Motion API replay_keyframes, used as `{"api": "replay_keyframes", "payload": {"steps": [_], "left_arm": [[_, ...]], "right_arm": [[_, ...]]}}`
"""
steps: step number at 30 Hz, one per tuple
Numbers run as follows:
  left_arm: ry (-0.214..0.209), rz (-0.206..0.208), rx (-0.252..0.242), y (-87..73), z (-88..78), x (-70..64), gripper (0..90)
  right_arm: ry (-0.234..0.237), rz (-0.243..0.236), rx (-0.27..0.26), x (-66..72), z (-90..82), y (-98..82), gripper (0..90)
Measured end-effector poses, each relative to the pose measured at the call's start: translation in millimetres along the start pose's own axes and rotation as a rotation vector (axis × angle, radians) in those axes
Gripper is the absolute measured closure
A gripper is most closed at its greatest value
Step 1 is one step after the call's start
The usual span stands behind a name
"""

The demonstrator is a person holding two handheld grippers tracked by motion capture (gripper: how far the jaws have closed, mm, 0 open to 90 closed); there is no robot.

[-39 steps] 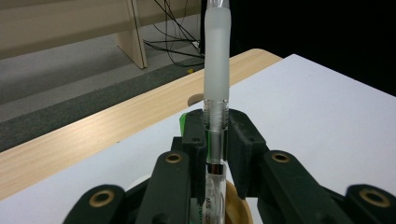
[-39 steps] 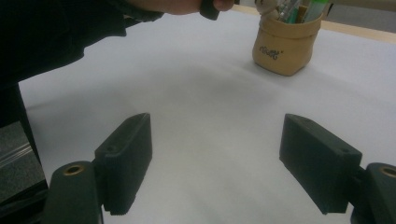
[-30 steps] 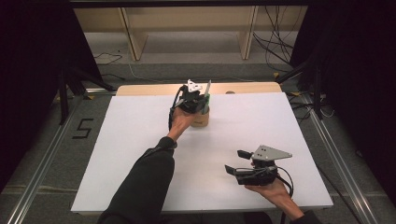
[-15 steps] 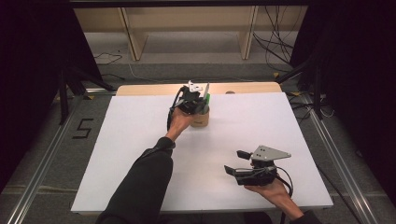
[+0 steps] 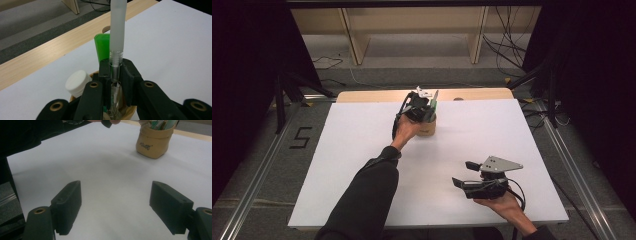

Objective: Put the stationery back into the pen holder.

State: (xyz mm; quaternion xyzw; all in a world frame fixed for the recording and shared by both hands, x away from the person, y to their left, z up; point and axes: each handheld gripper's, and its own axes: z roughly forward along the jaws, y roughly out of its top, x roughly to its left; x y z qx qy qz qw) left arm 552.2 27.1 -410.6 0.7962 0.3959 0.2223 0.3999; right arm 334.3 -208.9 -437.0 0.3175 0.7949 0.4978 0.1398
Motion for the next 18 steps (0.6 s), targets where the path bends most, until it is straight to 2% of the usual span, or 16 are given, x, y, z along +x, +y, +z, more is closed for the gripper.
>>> {"api": "replay_keyframes", "payload": {"steps": [6,12,18], "left_arm": [[0.002,0.026,0.02,0.0,0.5,-0.4,79.2],[0.022,0.09,0.045,-1.4,2.3,-3.4,79.1],[0.033,0.101,0.048,-0.3,1.4,-5.4,77.7]], "right_arm": [[-0.001,0.0,0.0,-0.2,-0.2,-0.1,26.4],[0.0,0.0,0.003,-0.1,-0.2,-0.2,26.4],[-0.001,-0.001,0.003,-0.2,-0.1,-0.1,26.4]]}}
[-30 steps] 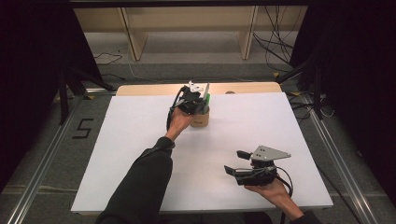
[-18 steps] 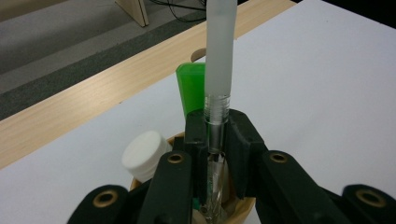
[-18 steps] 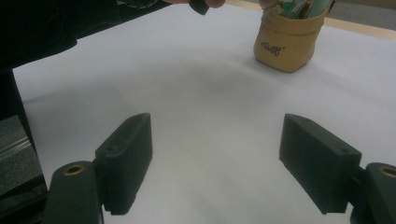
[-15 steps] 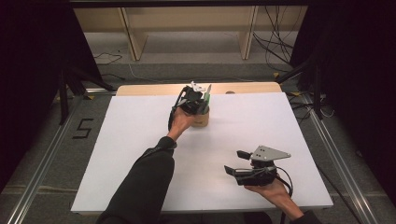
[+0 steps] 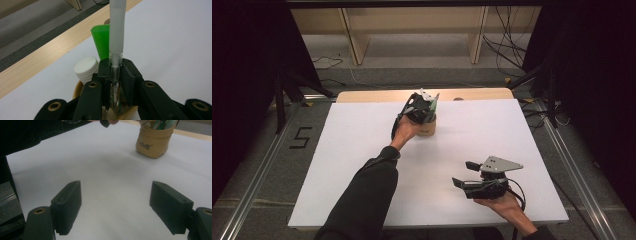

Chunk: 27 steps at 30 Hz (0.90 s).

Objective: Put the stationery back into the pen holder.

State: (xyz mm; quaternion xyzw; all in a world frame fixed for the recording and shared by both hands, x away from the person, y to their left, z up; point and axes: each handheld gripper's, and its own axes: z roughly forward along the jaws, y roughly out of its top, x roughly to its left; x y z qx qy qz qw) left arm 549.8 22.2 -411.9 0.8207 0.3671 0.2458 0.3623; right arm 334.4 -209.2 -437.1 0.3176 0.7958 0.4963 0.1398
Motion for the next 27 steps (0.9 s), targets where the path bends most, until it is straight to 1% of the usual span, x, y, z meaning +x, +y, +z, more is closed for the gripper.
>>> {"api": "replay_keyframes", "payload": {"steps": [1,3,5,7,9,13,15,17,18,21,23,25,27], "left_arm": [[0.002,0.001,0.003,0.3,-0.4,-0.1,77.0],[0.0,0.003,0.005,1.4,-1.5,-0.2,69.5],[-0.005,0.003,0.001,2.9,-4.7,-0.3,66.6],[-0.013,0.003,-0.004,5.3,-8.3,-0.5,60.8],[-0.01,0.007,-0.01,7.8,-11.8,-0.7,59.0],[-0.022,0.014,-0.019,12.4,-15.6,-2.0,54.7],[-0.035,0.022,-0.016,14.4,-17.8,-2.9,51.8],[-0.04,0.036,-0.017,15.9,-19.9,-4.5,51.7],[-0.046,0.034,-0.02,16.4,-20.3,-5.7,51.6],[-0.061,0.05,-0.027,17.4,-21.5,-8.3,50.7],[-0.071,0.056,-0.018,17.6,-23.2,-9.1,49.2],[-0.086,0.058,-0.015,17.3,-26.0,-10.6,47.0],[-0.092,0.049,-0.016,17.1,-28.1,-11.9,43.1]], "right_arm": [[-0.001,0.001,0.001,-0.1,-0.1,0.0,26.4],[0.0,0.002,0.001,-0.4,0.0,-0.1,26.3],[-0.001,0.004,-0.001,-0.4,0.0,-0.1,26.4],[-0.002,0.006,0.0,-0.5,0.0,0.0,26.4],[-0.001,0.005,0.0,-0.5,0.2,0.0,26.4],[-0.001,0.005,0.0,-0.4,0.6,0.2,26.4],[0.0,0.006,0.0,-0.5,0.5,0.2,26.4],[-0.002,0.006,0.004,-1.0,0.5,0.0,26.3],[-0.001,0.007,0.004,-1.2,0.6,-0.1,26.3],[-0.001,0.008,0.004,-1.2,0.5,-0.1,26.4],[0.0,0.009,0.002,-1.1,0.2,0.1,26.3],[0.0,0.009,0.004,-1.4,0.2,0.0,26.3],[-0.002,0.008,0.004,-1.6,0.3,-0.1,26.3]]}}
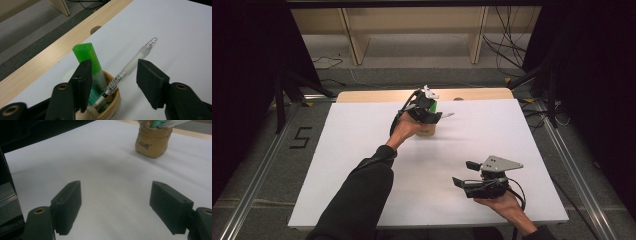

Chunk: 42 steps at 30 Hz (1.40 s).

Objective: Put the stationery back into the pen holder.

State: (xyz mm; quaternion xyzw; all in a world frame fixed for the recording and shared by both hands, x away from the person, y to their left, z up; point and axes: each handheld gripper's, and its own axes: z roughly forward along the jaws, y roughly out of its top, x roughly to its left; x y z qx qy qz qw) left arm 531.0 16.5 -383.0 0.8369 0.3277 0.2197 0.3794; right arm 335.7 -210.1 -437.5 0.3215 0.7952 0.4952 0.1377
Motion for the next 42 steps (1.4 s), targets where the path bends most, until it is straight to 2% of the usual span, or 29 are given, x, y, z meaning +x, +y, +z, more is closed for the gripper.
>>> {"api": "replay_keyframes", "payload": {"steps": [6,13,17,22,27,31,35,38,39,42], "left_arm": [[-0.026,0.043,0.013,0.4,-0.1,-9.6,38.7],[-0.028,0.086,0.038,1.4,13.9,-21.6,39.2],[-0.015,0.07,0.045,-0.9,22.9,-22.8,39.9],[0.012,0.072,0.058,-4.0,32.2,-23.6,43.8],[0.044,0.061,0.052,-5.8,37.1,-22.2,53.9],[0.071,0.033,0.031,-5.9,34.5,-17.8,68.1],[0.096,0.021,0.019,-4.7,26.4,-10.3,72.2],[0.097,-0.023,0.007,-6.0,22.6,-1.1,73.9],[0.111,-0.032,0.001,-6.9,22.4,0.7,74.4],[0.128,-0.037,0.001,-8.2,23.2,1.9,75.9]], "right_arm": [[0.003,0.002,0.0,0.7,0.3,0.4,26.2],[0.005,0.005,-0.001,0.3,-0.2,0.4,26.2],[0.007,0.004,0.001,0.5,-0.4,0.1,26.2],[0.008,0.005,0.002,0.5,-0.3,0.1,26.2],[0.009,0.005,0.002,0.7,-0.3,0.0,26.2],[0.009,0.006,0.001,0.2,-0.7,0.0,26.2],[0.009,0.006,0.001,0.1,-0.4,-0.1,26.2],[0.01,0.006,0.003,0.6,-0.1,0.0,26.2],[0.01,0.005,0.004,0.7,0.1,0.0,26.2],[0.011,0.004,0.004,0.8,0.0,0.1,26.2]]}}
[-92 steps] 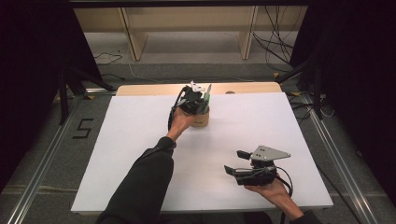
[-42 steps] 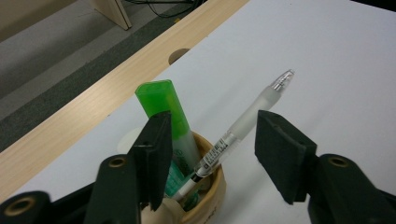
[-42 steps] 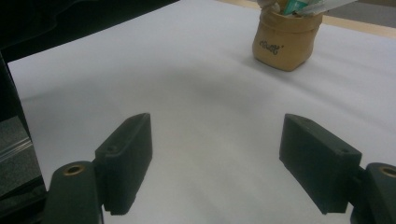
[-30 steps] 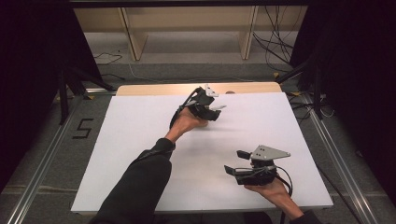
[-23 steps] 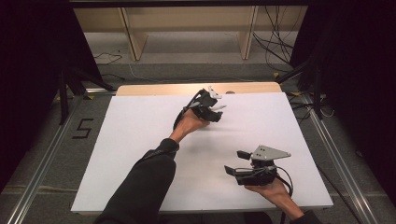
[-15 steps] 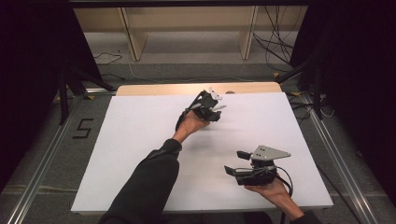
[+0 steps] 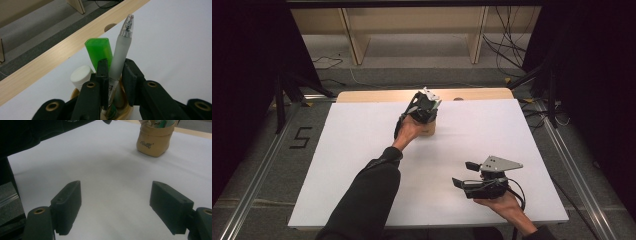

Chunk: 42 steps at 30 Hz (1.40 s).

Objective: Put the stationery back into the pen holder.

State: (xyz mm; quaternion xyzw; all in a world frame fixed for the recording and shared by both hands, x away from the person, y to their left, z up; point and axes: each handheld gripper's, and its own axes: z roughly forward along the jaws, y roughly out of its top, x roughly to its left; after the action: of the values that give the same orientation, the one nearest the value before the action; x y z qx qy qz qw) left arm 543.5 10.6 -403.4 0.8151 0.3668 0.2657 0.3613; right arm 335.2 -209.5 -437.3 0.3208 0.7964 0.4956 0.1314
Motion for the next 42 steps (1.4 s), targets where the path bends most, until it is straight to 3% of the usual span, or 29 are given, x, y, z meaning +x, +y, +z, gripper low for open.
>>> {"api": "replay_keyframes", "payload": {"steps": [8,14,17,25,28,31,34,37,42], "left_arm": [[0.031,-0.007,-0.003,-0.5,1.5,-3.8,76.2],[0.051,0.023,-0.004,-0.9,2.8,-6.3,76.6],[0.028,0.023,0.0,-1.1,4.4,-8.1,75.5],[0.017,0.035,0.024,1.0,6.8,-12.1,73.5],[0.01,0.025,0.032,1.8,6.2,-13.0,65.4],[-0.024,0.012,0.043,2.8,3.0,-14.3,51.4],[-0.054,0.008,0.026,4.5,-5.6,-14.9,46.0],[-0.099,-0.027,0.018,7.2,-14.1,-12.8,39.6],[-0.125,-0.047,-0.006,6.6,-30.8,-7.5,34.6]], "right_arm": [[0.0,0.0,0.001,-0.1,0.2,-0.2,26.2],[-0.002,0.0,0.001,-0.1,0.2,-0.1,26.2],[-0.002,-0.001,0.002,-0.4,0.0,-0.1,26.2],[-0.001,0.002,-0.001,-1.1,-0.5,-0.1,26.2],[-0.003,0.005,-0.001,-1.8,-0.8,0.0,26.2],[-0.002,0.004,-0.005,-1.3,-0.9,0.3,26.1],[-0.002,0.006,-0.002,-1.9,-0.7,0.1,25.9],[-0.002,0.011,-0.003,-2.3,-0.8,0.0,25.7],[-0.001,0.012,-0.006,-2.8,-1.1,0.0,25.5]]}}
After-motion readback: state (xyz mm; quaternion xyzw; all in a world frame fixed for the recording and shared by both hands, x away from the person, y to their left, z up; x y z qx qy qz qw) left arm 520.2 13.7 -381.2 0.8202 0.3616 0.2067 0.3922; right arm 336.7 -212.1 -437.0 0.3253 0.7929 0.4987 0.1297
